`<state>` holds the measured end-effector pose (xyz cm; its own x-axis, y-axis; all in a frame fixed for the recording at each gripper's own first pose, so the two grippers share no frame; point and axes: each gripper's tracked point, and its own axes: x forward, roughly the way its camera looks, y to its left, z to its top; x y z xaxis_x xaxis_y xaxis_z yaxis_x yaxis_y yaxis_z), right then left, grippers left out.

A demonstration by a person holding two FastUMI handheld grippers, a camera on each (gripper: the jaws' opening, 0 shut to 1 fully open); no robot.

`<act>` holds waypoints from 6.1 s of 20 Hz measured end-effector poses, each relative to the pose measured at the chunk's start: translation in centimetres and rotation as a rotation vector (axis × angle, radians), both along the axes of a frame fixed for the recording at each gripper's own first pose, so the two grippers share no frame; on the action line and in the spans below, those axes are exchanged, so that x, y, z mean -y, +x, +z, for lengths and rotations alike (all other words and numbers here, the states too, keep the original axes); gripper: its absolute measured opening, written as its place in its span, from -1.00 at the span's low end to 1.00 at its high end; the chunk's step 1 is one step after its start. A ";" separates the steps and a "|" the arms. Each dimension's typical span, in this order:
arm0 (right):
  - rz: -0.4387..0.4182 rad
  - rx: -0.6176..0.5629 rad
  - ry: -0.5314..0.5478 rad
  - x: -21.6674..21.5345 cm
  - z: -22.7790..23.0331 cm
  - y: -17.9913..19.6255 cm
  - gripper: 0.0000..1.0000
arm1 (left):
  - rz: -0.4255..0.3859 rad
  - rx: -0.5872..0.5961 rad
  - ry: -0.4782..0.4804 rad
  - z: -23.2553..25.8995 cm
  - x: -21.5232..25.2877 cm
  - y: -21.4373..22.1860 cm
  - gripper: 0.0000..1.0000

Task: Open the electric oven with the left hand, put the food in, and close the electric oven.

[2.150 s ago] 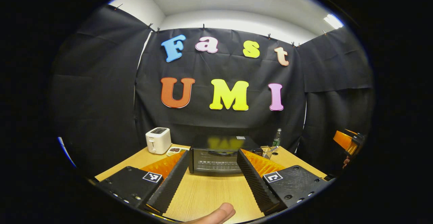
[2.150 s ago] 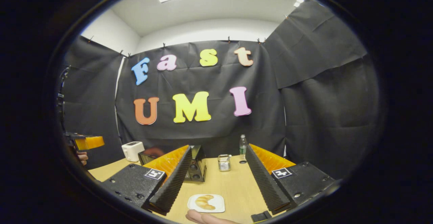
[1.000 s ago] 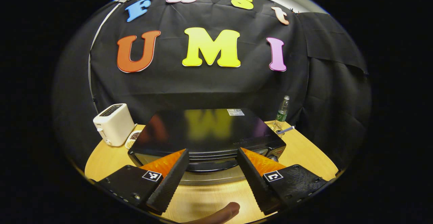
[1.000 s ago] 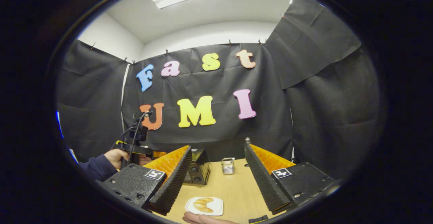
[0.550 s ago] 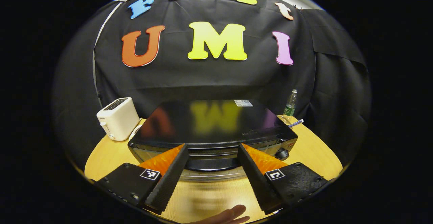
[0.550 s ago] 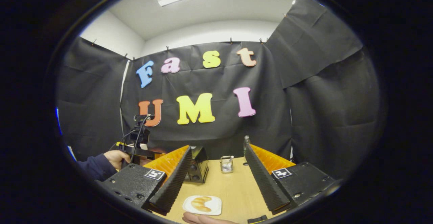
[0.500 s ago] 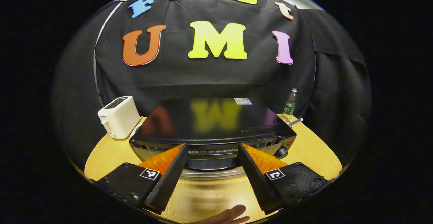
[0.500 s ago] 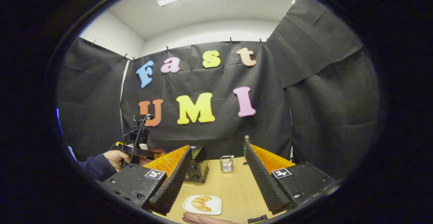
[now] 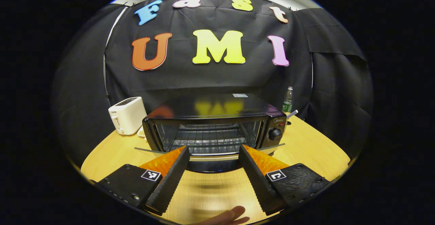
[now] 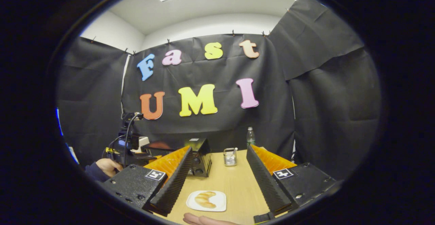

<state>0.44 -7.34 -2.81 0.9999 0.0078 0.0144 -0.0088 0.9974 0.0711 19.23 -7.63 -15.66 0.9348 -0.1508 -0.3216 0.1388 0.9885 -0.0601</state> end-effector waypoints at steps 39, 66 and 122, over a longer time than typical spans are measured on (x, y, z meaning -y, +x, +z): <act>0.151 -0.370 -0.080 -6.2 -16.2 6.9 0.94 | 0.068 0.142 -0.020 2.5 -4.2 -12.2 0.85; 0.256 -0.622 -0.011 -12.3 -22.1 9.4 0.12 | 0.185 0.258 -0.054 9.8 -13.4 -20.3 0.85; 0.172 0.053 0.041 -9.1 1.8 6.5 0.92 | -0.018 -0.001 -0.156 -0.2 -0.6 -12.1 0.85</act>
